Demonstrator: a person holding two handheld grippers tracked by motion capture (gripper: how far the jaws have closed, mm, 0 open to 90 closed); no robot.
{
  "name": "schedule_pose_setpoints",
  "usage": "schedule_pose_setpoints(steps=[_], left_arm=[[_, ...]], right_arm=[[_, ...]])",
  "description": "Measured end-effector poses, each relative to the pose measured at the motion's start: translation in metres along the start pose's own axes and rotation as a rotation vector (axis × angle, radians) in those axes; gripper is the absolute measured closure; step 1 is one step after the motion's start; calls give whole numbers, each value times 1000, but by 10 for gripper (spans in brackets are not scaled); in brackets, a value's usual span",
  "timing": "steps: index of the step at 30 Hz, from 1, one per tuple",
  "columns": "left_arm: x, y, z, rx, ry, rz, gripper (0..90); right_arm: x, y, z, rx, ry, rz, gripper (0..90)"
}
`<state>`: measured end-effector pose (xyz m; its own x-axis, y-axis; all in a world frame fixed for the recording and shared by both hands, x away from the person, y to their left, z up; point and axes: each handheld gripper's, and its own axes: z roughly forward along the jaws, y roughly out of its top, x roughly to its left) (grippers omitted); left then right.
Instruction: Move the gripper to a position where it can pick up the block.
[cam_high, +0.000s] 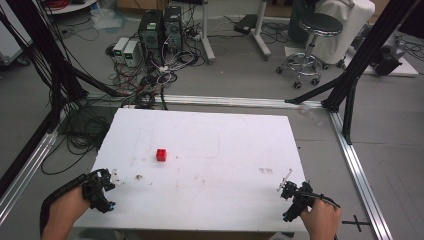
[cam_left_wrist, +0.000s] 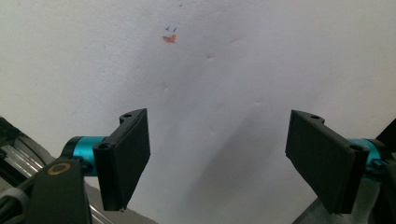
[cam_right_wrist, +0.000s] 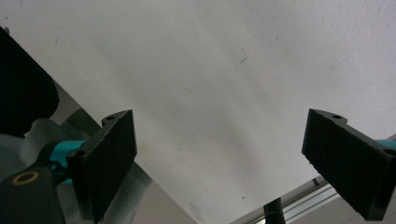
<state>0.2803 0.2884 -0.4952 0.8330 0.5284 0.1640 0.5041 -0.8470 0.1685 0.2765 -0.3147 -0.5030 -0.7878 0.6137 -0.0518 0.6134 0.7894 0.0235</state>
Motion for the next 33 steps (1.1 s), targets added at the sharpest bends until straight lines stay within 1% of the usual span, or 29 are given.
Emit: schedule_pose_setpoints(steps=[2,6,7,10,13,15,17,19,20,27,28,30,31,33], left_arm=[[0,0,0,1,-5,-2,223],[0,0,1,5,-6,-5,223],[-1,0,1,-5,-4,-20,223],[1,-1,0,0,-5,-15,222],[1,-1,0,-2,-5,-16,223],[1,-1,0,-8,-6,-21,223],[1,-1,0,-2,-9,-20,223],[1,-2,0,-4,-6,-21,223],[1,-1,0,0,-9,-14,223],[-1,-1,3,4,-15,-4,223],[0,-1,2,11,-15,5,223],[0,0,3,5,-17,11,223],[1,1,4,1,-23,25,223],[1,2,4,4,-27,32,223]], right_arm=[[0,0,-1,-4,1,5,95],[0,0,-1,-3,2,0,95],[1,0,-2,-3,7,12,95],[1,1,-1,-2,-3,0,95],[1,2,-1,0,-1,-6,95],[1,2,-1,0,-2,-6,95],[1,1,-1,-3,1,-7,95],[0,0,-2,-7,-1,1,95],[0,-1,-3,-5,0,2,95],[-1,-3,-2,-9,5,10,95],[-1,-3,-2,-9,5,10,95],[-1,-3,-1,-10,10,12,95],[-1,-4,-1,-12,12,10,95],[-1,-4,-1,-15,14,15,95]])
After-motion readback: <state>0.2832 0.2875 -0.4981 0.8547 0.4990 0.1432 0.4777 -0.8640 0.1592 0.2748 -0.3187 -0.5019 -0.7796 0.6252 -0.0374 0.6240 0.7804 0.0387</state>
